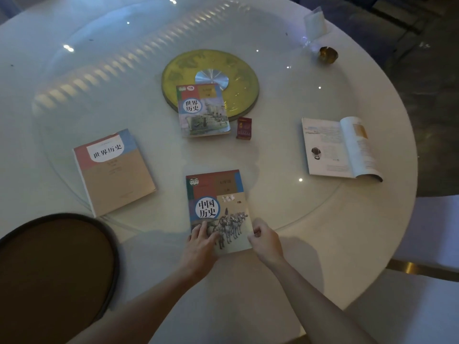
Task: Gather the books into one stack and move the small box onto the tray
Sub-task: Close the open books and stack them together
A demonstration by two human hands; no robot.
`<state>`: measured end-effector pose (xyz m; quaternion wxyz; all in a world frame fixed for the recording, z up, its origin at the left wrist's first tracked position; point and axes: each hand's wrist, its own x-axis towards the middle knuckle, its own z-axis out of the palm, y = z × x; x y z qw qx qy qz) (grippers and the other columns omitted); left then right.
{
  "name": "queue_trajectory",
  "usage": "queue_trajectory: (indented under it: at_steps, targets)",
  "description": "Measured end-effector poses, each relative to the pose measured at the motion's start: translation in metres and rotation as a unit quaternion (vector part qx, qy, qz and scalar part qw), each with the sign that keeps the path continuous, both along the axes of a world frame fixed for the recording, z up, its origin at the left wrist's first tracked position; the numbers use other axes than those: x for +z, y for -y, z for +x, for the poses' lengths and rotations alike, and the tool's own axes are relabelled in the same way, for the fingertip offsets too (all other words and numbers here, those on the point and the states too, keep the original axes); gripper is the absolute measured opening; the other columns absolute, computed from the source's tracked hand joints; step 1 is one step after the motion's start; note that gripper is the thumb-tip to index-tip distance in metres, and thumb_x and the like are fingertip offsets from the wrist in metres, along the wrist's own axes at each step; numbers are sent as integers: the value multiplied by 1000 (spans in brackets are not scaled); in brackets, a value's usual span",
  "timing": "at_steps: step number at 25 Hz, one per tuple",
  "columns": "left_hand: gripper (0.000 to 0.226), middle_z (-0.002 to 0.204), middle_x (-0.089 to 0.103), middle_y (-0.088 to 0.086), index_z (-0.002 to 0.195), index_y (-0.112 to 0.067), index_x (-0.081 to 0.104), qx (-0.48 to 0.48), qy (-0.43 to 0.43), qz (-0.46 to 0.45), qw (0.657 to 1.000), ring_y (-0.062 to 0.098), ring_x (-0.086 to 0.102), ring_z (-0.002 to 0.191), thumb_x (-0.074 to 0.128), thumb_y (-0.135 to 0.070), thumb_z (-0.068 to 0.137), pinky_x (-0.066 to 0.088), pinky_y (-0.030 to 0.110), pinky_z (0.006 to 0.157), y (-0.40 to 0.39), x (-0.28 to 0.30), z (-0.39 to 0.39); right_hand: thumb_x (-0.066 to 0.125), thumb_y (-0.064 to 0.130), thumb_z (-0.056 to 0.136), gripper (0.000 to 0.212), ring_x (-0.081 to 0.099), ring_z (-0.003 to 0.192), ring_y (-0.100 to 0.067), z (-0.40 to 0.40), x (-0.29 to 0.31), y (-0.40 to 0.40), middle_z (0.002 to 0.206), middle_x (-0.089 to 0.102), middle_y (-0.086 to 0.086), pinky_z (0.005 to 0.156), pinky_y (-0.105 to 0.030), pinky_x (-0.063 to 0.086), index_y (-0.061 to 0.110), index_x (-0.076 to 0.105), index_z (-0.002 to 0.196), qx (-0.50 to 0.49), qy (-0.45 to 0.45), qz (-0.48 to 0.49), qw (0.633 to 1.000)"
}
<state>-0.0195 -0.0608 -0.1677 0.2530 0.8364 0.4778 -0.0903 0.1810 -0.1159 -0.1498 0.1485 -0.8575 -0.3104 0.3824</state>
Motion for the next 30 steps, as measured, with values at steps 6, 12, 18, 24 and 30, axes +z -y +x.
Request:
queue_trajectory:
  at_steps: [6,12,18,24,30]
  targets:
    - [34,111,57,-1,110,-25,67,172,99,-97,975,15,59,95,67,-45,83,53,33,83,-22,29,81,67,25,87,17,74,79,-27,78,1,0,77,73,-1,73,-40,58,23,68,70,22,-57,6,998]
    - [30,109,71,11,115,-11,70,226,162,-202,939,17,65,90,73,-23,88,46,17,66,-49,29,222,65,11,93,13,60,57,-20,230,8,3,73,65,-9,54,-32,51,5,69,82,-189,-96,70,975]
    - [42,127,63,1,131,-17,63,233,223,-253,912,14,64,107,70,-26,91,43,19,81,-79,44,344,75,25,93,24,57,65,-21,330,4,-6,81,62,-11,58,-35,51,11,57,101,-356,-129,143,914]
    - [58,132,51,4,143,-20,50,273,222,-311,883,23,59,115,71,-31,91,46,28,89,-101,41,409,77,24,88,56,64,76,-20,374,-9,-30,110,68,-9,65,-37,60,16,53,139,-439,-210,199,851]
    - [61,122,60,5,142,-9,52,304,211,-352,860,19,59,103,73,-29,87,51,37,96,-105,22,413,71,10,94,28,67,75,-22,387,-12,-48,105,72,-9,68,-41,60,20,59,117,-444,-229,213,840]
